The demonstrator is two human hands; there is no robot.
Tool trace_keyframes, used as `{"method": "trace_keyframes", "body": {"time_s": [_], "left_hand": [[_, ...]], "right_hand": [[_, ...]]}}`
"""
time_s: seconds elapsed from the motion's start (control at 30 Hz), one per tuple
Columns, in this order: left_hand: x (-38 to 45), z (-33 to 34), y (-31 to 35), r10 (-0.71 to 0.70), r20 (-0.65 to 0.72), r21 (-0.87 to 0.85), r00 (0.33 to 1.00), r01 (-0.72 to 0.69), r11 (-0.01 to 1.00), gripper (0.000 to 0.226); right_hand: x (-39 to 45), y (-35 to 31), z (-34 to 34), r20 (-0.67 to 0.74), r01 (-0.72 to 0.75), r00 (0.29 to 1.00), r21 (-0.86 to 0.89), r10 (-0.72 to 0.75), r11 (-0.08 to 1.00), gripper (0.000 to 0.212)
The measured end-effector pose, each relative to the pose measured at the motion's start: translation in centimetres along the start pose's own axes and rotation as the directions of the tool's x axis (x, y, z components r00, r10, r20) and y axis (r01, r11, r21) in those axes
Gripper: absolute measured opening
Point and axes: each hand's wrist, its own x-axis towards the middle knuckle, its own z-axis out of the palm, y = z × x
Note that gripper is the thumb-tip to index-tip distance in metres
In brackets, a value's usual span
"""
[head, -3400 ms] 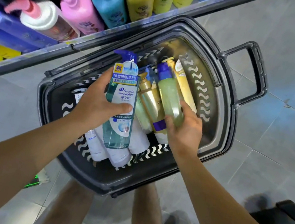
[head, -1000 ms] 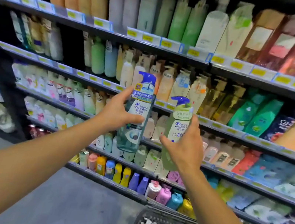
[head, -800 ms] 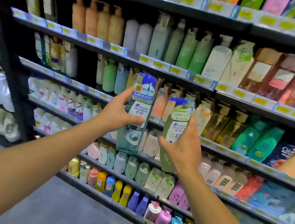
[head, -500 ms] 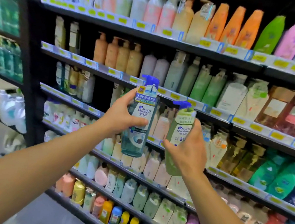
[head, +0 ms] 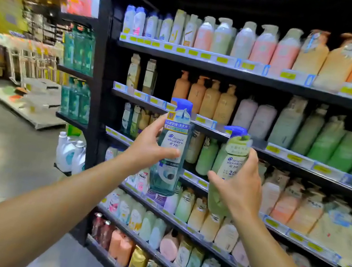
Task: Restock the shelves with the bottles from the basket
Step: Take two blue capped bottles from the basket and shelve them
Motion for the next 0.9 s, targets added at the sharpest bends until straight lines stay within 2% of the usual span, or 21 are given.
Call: {"method": "trace_keyframes", "body": {"time_s": [0.2, 0.3, 0.37, 0.63, 0.9], "left_hand": [[0.9, -5.4, -4.3, -0.074, -0.063, -0.016, 0.995, 0.073, 0.997, 0.075], [1.6, -7.1, -6.3, -0.112, -0.116, -0.028, 0.987, 0.109, 0.994, 0.065], [2.3, -7.9, -7.8, -0.134, -0.152, -0.045, 0.979, 0.128, 0.991, 0.058], [5.7, -9.0, -13.7, -0.202, -0.232, -0.034, 0.952, 0.199, 0.979, 0.051], [11.4, -10.5, -15.9, -0.164, -0.25, 0.003, 0.954, 0.17, 0.985, 0.053]], "right_hand": [[1.2, -3.8, 6.1, 0.057, 0.045, 0.997, 0.03, -0.046, 0.999, 0.105], [2.0, -4.8, 9.2, 0.085, 0.056, 0.995, 0.034, -0.059, 0.998, 0.108], [2.6, -5.2, 11.2, 0.104, 0.063, 0.992, 0.038, -0.067, 0.997, 0.109], [5.9, -4.6, 18.3, 0.13, 0.062, 0.989, 0.064, -0.07, 0.996, 0.111], [11.2, -5.0, 22.7, 0.147, 0.101, 0.983, 0.073, -0.111, 0.992, 0.112]]}}
